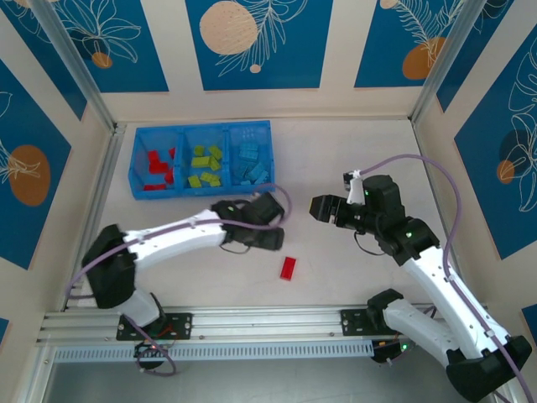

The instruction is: Sort the legos into containers by color

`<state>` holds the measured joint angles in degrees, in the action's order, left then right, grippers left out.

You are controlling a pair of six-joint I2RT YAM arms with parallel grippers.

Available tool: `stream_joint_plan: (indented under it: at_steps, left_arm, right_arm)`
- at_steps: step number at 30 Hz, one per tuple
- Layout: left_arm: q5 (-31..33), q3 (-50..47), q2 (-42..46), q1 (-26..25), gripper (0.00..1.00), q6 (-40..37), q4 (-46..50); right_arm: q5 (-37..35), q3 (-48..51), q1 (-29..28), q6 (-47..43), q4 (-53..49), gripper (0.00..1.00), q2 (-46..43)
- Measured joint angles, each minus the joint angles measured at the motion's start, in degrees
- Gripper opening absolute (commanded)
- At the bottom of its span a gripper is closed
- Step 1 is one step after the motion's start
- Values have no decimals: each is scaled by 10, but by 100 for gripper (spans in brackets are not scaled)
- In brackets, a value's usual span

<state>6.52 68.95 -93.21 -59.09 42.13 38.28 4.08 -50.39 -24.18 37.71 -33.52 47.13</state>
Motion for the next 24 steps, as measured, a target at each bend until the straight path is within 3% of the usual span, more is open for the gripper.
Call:
stream_joint_plan:
  at_steps: [5, 13, 17, 24]
  left_arm:
    - [-7, 1, -84, -52, 76, 15, -14]
    - [-19, 31, -142, -86, 70, 28, -40]
    - [-18, 34, -160, -87, 60, 32, -45]
    - [1, 40, -173, -85, 26, 40, -29]
  right_arm:
    - [8, 11, 16, 0, -22, 73, -21]
    - [14, 27, 22, 0, -35, 73, -31]
    - [19, 32, 25, 0, -37, 72, -32]
    - [22, 33, 25, 0, -39, 73, -32]
